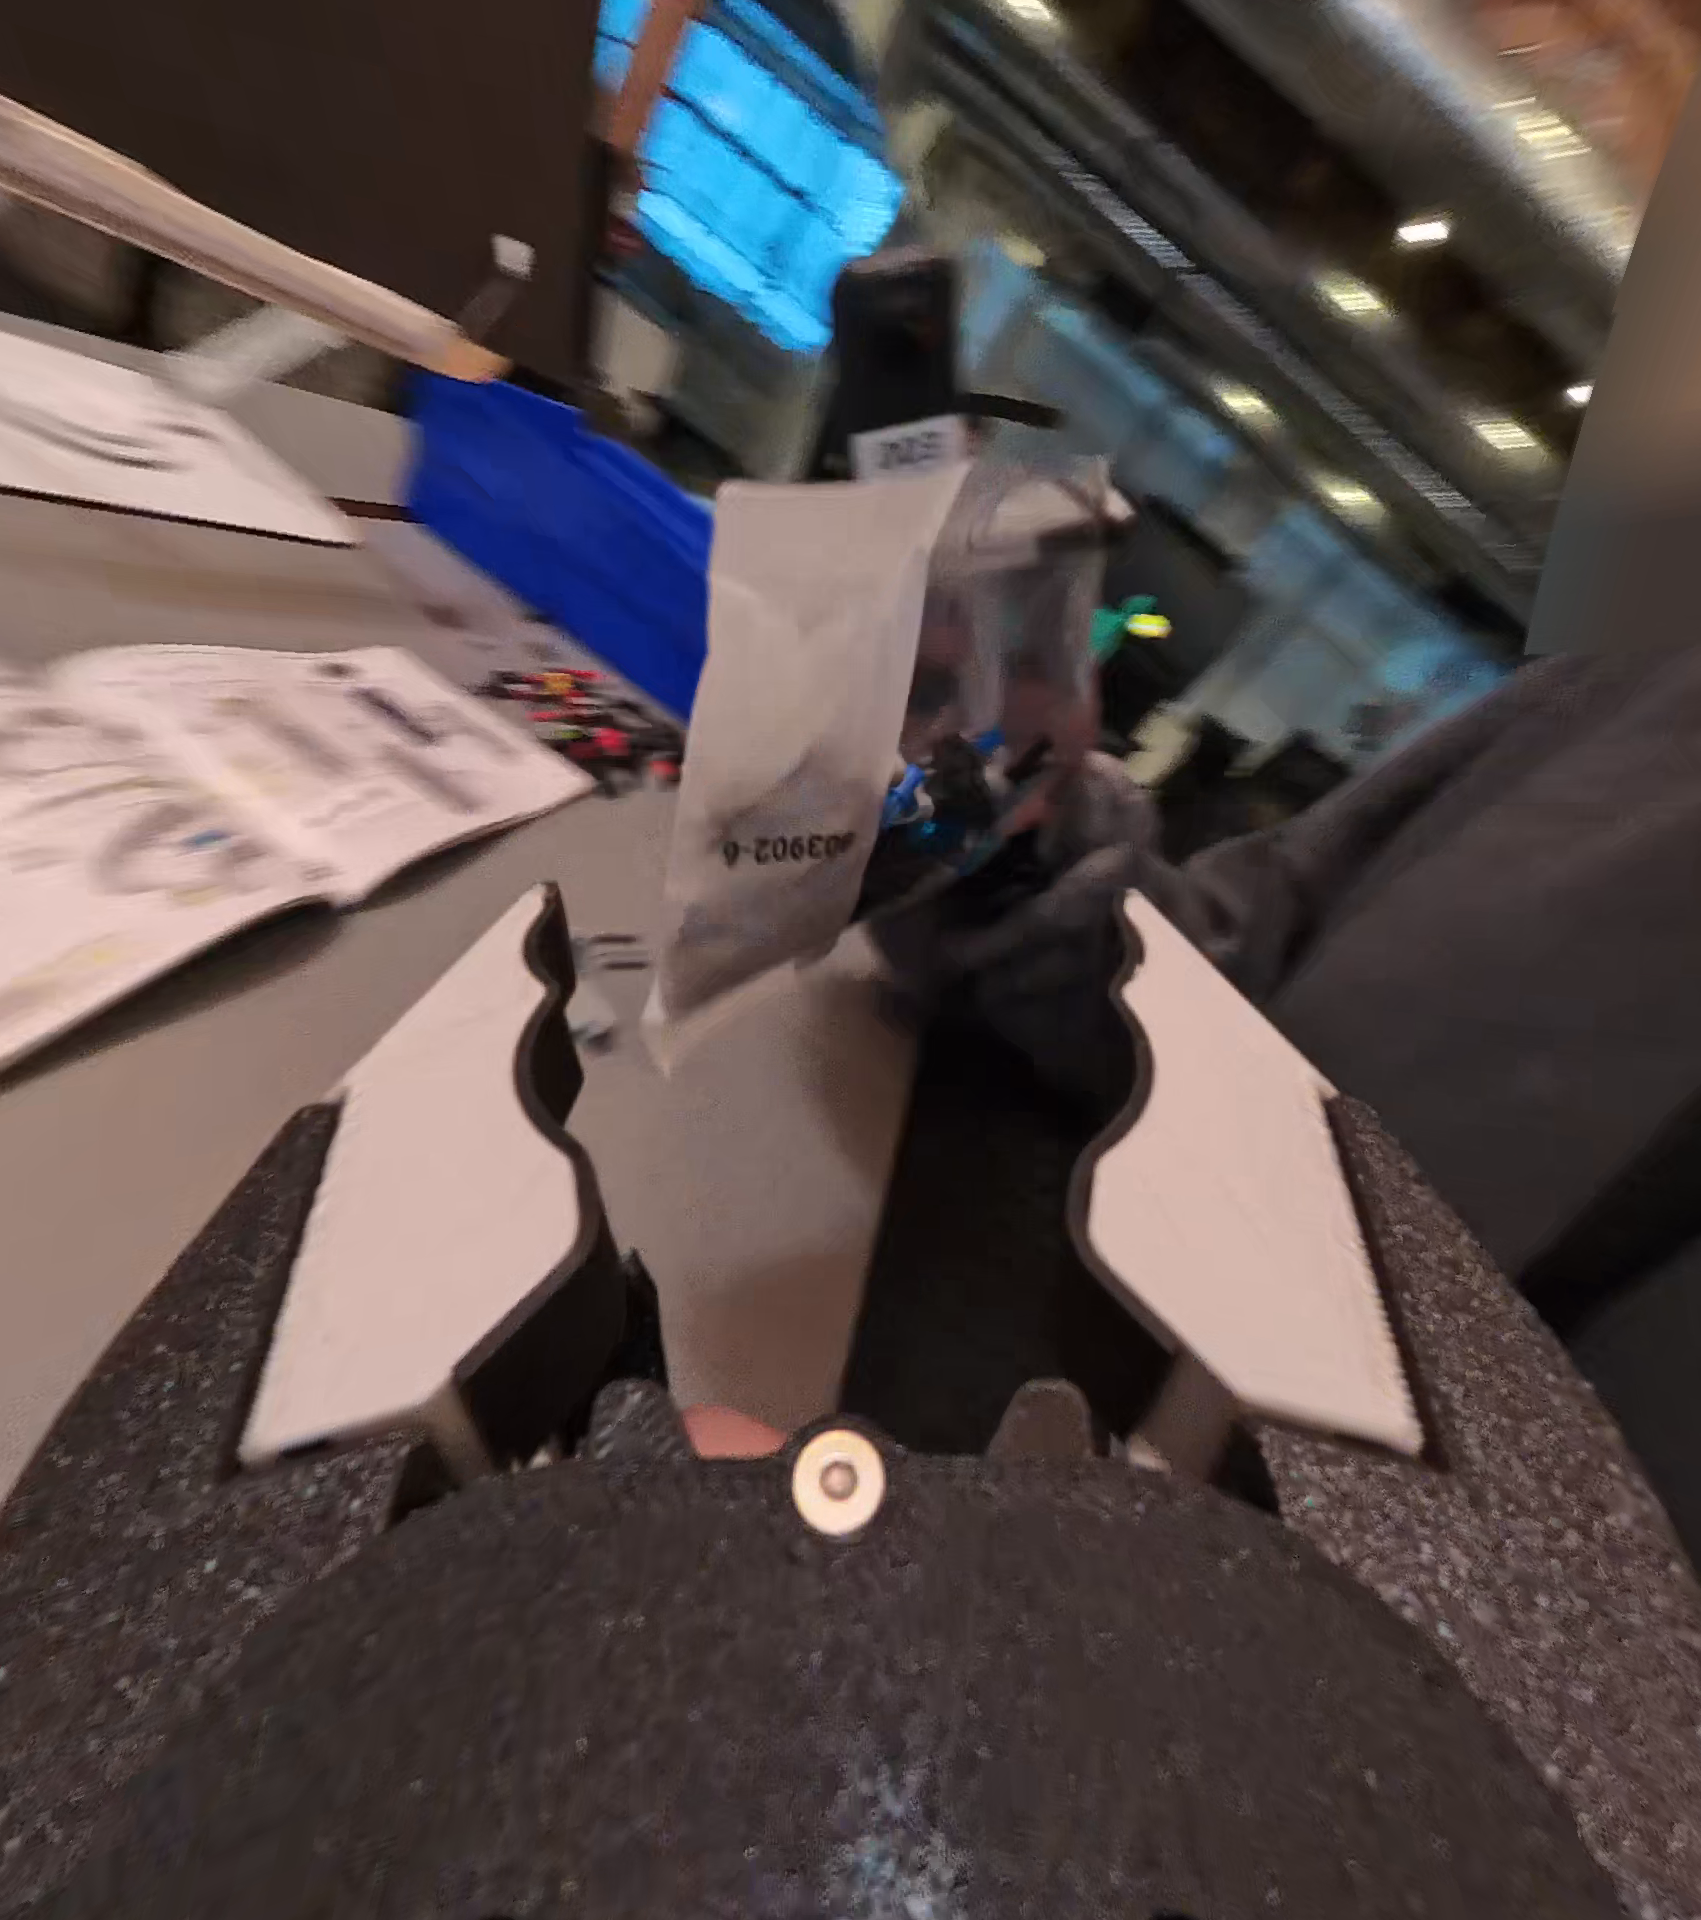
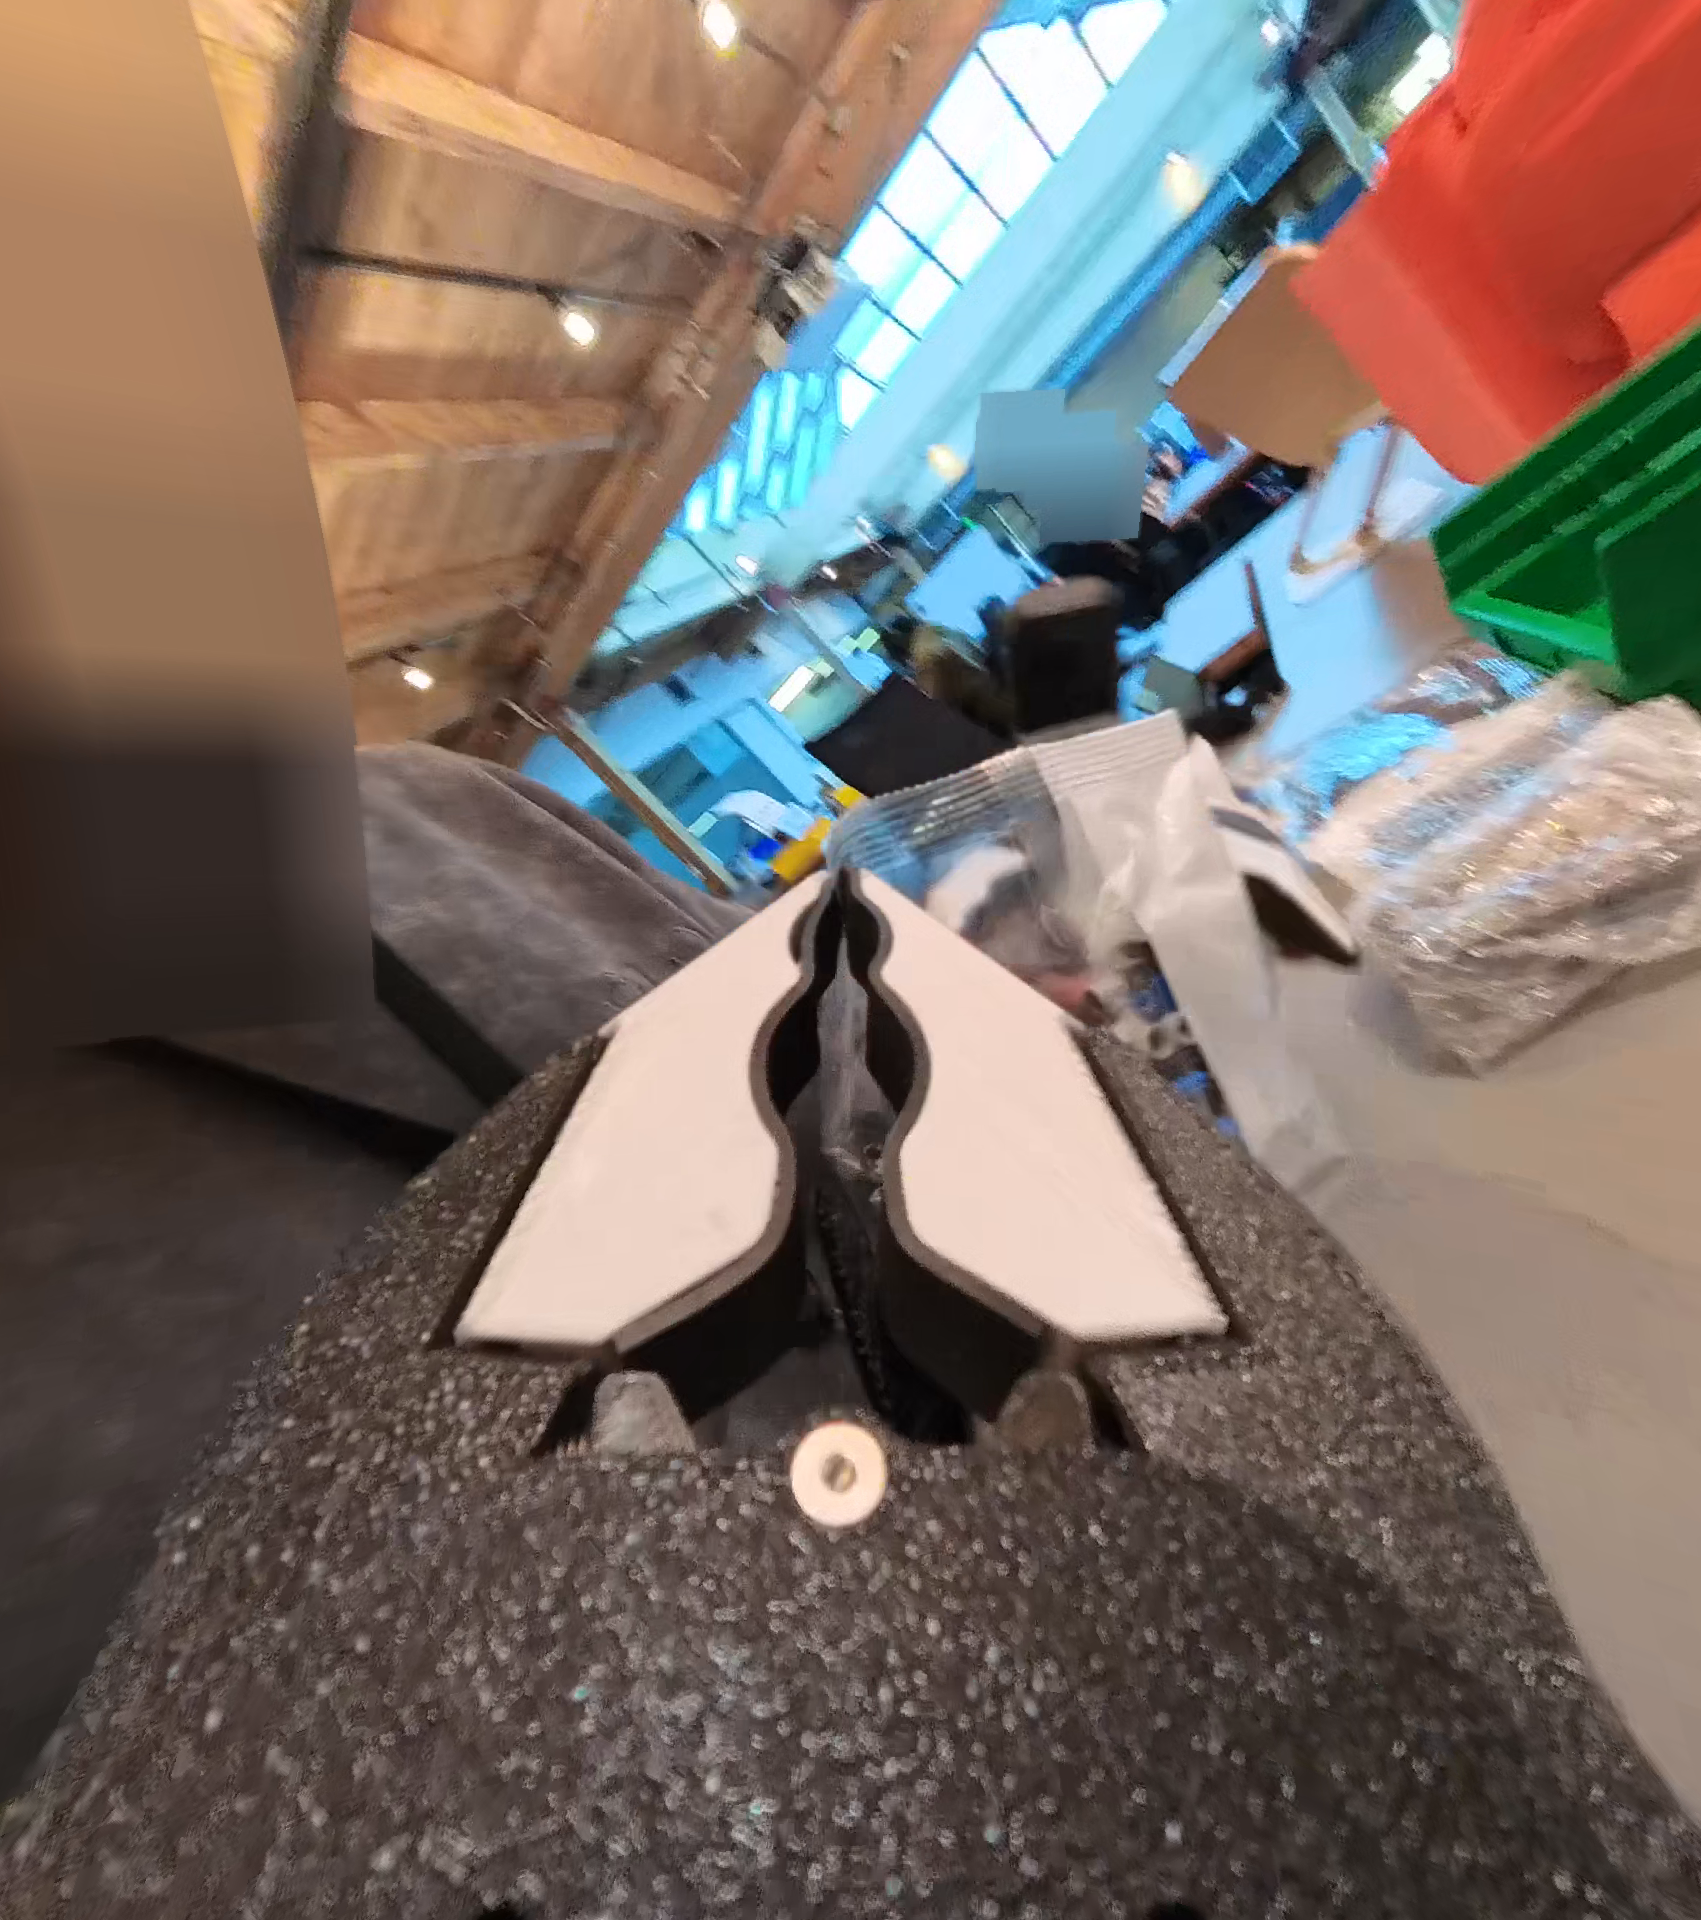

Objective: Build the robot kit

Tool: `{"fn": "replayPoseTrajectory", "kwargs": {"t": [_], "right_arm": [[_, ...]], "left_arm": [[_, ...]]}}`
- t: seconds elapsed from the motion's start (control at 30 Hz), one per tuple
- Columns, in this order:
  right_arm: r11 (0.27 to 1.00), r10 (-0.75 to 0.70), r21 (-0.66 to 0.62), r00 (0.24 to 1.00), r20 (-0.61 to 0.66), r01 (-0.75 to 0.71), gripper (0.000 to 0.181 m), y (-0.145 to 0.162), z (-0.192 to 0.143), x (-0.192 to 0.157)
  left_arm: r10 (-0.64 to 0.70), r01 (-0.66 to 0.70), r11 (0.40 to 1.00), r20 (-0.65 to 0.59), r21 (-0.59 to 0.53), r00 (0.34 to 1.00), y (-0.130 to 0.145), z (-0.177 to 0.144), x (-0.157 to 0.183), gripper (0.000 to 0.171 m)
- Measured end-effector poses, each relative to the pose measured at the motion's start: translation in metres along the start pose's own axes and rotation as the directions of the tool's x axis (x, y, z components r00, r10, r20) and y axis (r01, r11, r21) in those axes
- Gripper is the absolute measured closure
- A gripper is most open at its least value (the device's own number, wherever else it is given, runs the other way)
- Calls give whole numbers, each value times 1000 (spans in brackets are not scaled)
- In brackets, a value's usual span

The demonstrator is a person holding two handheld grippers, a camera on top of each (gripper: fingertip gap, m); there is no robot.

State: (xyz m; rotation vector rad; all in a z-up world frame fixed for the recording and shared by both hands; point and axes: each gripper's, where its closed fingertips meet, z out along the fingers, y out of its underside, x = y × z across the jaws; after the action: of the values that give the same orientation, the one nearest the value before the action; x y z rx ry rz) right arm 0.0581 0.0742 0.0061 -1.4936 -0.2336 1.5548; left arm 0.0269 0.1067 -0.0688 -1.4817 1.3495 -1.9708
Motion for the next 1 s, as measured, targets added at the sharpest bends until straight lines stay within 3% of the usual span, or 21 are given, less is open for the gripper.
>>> {"fn": "replayPoseTrajectory", "kwargs": {"t": [0.1,0.13,0.17,0.2,0.23,0.33,0.5,0.67,0.83,1.0], "right_arm": [[996,36,85,999,17,-37,181,-15,-30,4],[993,37,108,999,-7,-36,181,-17,-40,11],[989,41,141,998,-47,-34,181,-18,-52,20],[984,50,175,995,-88,-34,181,-19,-63,30],[977,55,210,990,-128,-27,181,-18,-75,40],[957,96,288,975,-202,-35,181,-9,-100,63],[945,110,324,975,-195,-41,180,-9,-100,70],[929,113,366,986,-126,-59,138,-16,-106,62],[980,99,189,979,-179,-64,130,10,-94,67],[999,35,16,979,-199,-33,156,37,-71,68]], "left_arm": [[-55,50,997,-113,-52,992,11,47,-1,72],[-68,61,996,-111,-64,991,16,59,-6,84],[-99,88,993,-147,-79,984,21,69,-5,108],[-144,127,987,-192,-98,971,25,75,-2,145],[-183,166,981,-189,-104,965,28,80,-6,149],[-237,216,970,-229,-115,944,39,85,-3,154],[-242,220,969,-239,-115,940,42,84,-7,156],[-245,238,969,-251,-59,936,30,76,-13,156],[-257,274,962,-291,19,922,14,66,-15,155],[-268,299,952,-292,65,918,6,57,-20,156]]}}
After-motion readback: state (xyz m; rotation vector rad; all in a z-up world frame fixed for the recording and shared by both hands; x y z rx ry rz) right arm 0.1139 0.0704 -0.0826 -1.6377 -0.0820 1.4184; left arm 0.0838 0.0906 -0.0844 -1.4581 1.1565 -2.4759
